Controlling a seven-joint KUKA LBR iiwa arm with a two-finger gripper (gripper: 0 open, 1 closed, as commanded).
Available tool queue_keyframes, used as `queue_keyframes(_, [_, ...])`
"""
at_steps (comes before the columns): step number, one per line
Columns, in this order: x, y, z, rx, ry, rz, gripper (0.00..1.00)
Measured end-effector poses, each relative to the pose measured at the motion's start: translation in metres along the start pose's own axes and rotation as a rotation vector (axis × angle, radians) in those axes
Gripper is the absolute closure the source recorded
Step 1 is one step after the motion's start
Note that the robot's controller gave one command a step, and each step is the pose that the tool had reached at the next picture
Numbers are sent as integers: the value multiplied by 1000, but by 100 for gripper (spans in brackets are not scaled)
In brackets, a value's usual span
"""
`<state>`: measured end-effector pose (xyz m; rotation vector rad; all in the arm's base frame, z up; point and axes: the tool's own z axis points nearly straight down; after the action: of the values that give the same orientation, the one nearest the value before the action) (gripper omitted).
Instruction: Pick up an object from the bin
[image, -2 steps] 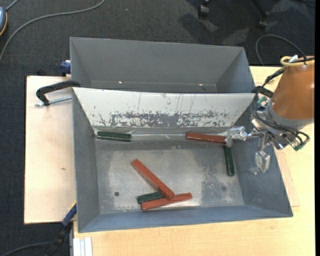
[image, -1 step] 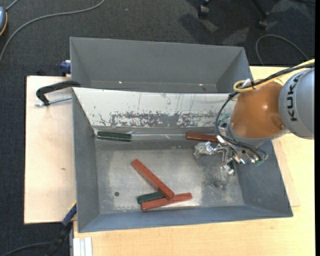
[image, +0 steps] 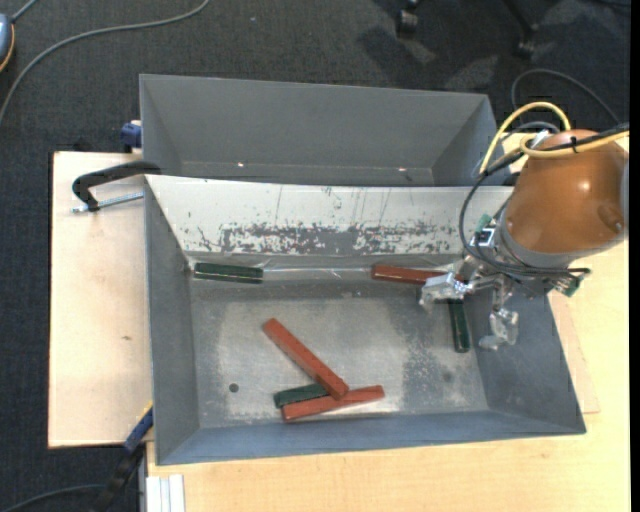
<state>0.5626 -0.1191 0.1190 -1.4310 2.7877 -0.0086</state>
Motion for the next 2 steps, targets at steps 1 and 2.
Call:
queue_keyframes(1, [2,-41,48,-12,-9,-350,0])
queue_keyframes(2, [3,-42,47,-8,-8,-350,100])
